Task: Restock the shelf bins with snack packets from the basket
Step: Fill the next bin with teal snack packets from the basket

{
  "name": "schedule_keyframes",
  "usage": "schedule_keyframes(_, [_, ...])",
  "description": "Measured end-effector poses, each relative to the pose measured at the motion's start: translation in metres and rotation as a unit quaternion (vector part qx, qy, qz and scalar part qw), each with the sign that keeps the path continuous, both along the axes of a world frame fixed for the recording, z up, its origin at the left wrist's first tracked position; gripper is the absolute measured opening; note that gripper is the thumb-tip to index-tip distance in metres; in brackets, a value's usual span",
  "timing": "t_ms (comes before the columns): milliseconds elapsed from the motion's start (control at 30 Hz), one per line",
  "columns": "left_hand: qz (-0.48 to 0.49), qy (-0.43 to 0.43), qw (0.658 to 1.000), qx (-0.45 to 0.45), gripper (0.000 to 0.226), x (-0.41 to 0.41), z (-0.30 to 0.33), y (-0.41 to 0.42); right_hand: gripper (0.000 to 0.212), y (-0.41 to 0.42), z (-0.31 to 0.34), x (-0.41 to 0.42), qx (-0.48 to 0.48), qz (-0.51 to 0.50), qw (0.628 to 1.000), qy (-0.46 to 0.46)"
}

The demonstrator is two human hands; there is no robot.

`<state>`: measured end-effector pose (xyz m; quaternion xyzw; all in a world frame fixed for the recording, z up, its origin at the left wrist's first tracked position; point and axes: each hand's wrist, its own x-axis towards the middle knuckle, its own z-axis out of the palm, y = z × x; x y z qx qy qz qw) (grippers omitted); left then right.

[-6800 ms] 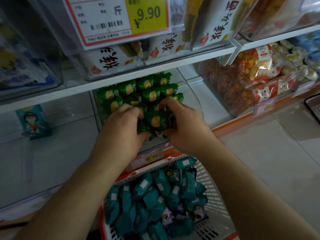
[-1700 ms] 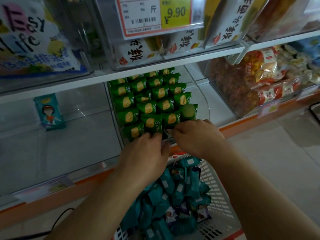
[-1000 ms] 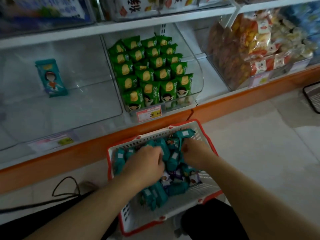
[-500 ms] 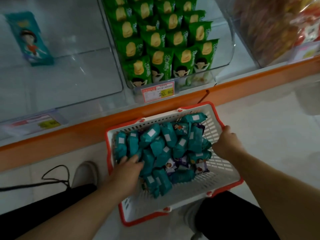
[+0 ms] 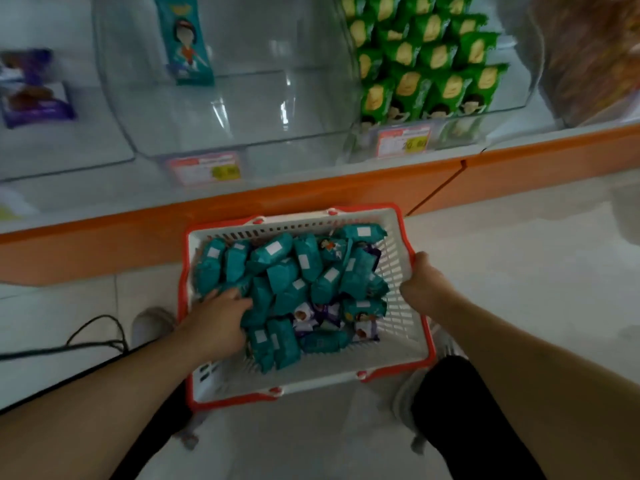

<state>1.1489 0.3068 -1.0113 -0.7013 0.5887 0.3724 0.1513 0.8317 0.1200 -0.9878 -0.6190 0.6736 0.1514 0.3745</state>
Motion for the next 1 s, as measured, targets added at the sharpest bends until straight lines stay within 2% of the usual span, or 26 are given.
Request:
schedule_keyframes(167, [0.113, 0.053, 0.992, 0.021, 0.034, 0.025, 0.008, 0.025, 0.063, 0.024, 0.002, 0.048, 0.033, 0.034, 0.999, -0.014])
schedule_keyframes(300, [0.152, 0.082, 0.985, -0.008, 0.044, 0.042, 0.007, 0.050, 0.065, 0.027, 0.004, 0.080, 0.079, 0.060, 0.995, -0.021])
schedule_keyframes(400, [0.197, 0.092, 0.976, -0.015, 0.051, 0.053, 0.000, 0.063, 0.053, 0.026, 0.013, 0.105, 0.110, 0.089, 0.990, 0.024])
schedule_keyframes(433, [0.213, 0.086, 0.973, -0.022, 0.053, 0.054, -0.003, 0.063, 0.050, 0.028, 0.017, 0.115, 0.065, 0.134, 0.986, 0.069])
schedule_keyframes(500, [0.274, 0.061, 0.958, -0.063, 0.054, 0.052, -0.008, 0.057, 0.058, 0.036, 0.019, 0.137, -0.095, 0.241, 0.956, 0.136])
schedule_keyframes(533, [0.318, 0.046, 0.943, -0.089, 0.057, 0.049, -0.010, 0.052, 0.063, 0.043, 0.020, 0.150, -0.149, 0.278, 0.941, 0.122])
schedule_keyframes(567, [0.369, 0.039, 0.923, -0.103, 0.062, 0.047, -0.012, 0.044, 0.067, 0.049, 0.015, 0.165, -0.156, 0.295, 0.938, 0.094])
schedule_keyframes(600, [0.421, 0.047, 0.899, -0.106, 0.069, 0.045, -0.015, 0.036, 0.070, 0.055, 0.009, 0.180, -0.126, 0.278, 0.950, 0.061])
schedule_keyframes(667, [0.482, 0.080, 0.869, -0.075, 0.076, 0.044, -0.021, 0.021, 0.079, 0.059, -0.010, 0.206, -0.016, 0.151, 0.988, 0.028])
schedule_keyframes(733, [0.466, 0.066, 0.881, -0.037, 0.070, 0.044, -0.029, 0.012, 0.090, 0.060, -0.027, 0.223, 0.039, 0.045, 0.998, 0.016])
schedule_keyframes(833, [0.420, 0.018, 0.907, -0.041, 0.047, 0.045, -0.040, 0.010, 0.093, 0.058, -0.048, 0.236, 0.046, -0.016, 0.998, 0.038])
schedule_keyframes(933, [0.388, 0.012, 0.921, -0.023, 0.052, 0.038, -0.048, 0.011, 0.082, 0.054, -0.068, 0.235, 0.061, -0.070, 0.994, 0.056])
schedule_keyframes(1000, [0.378, -0.002, 0.926, 0.012, 0.057, 0.030, -0.049, 0.007, 0.075, 0.053, -0.075, 0.230, 0.066, -0.062, 0.994, 0.053])
